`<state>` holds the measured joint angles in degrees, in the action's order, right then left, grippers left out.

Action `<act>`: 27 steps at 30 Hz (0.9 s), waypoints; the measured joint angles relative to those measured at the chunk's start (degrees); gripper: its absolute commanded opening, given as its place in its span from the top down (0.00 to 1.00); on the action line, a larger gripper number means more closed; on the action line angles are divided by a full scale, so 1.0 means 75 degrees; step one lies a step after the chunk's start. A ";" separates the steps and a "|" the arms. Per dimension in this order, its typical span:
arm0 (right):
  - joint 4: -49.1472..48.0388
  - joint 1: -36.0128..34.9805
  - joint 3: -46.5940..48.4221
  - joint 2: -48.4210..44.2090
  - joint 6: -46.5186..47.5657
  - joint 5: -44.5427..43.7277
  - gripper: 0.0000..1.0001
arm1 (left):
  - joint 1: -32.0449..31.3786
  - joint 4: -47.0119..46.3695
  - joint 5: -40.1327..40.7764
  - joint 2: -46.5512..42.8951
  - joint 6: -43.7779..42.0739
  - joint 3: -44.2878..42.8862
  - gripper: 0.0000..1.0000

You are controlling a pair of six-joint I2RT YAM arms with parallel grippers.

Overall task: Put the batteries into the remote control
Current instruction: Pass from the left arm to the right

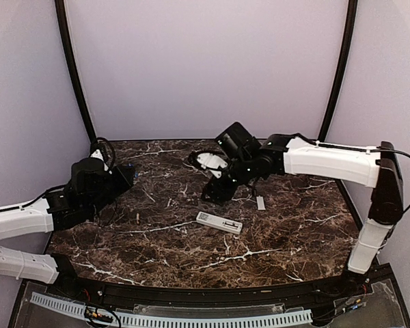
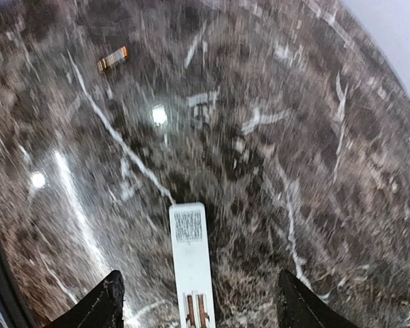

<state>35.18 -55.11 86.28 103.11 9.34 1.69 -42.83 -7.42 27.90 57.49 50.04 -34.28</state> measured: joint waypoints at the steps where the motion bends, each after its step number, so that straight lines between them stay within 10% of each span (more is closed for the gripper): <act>1: -0.0341 -0.0003 -0.0017 -0.0323 -0.0038 0.0166 0.25 | -0.0082 -0.0650 -0.0050 -0.0122 -0.0411 0.0090 1.00; 12: -0.5511 -0.0408 -0.1326 -0.2250 -0.0472 0.1326 0.36 | -0.0883 -0.5493 -0.2766 0.0801 -0.3028 -0.0300 1.00; 27: -0.6822 -0.0903 -0.1335 -0.1763 -0.0233 0.0597 0.67 | -0.1422 -0.7606 -0.4054 0.1699 -0.4036 -0.0595 1.00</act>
<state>-15.99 -61.89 76.27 89.89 7.60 6.17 -53.49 -64.47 -2.50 70.24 19.77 -38.74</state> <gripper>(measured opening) 0.370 0.070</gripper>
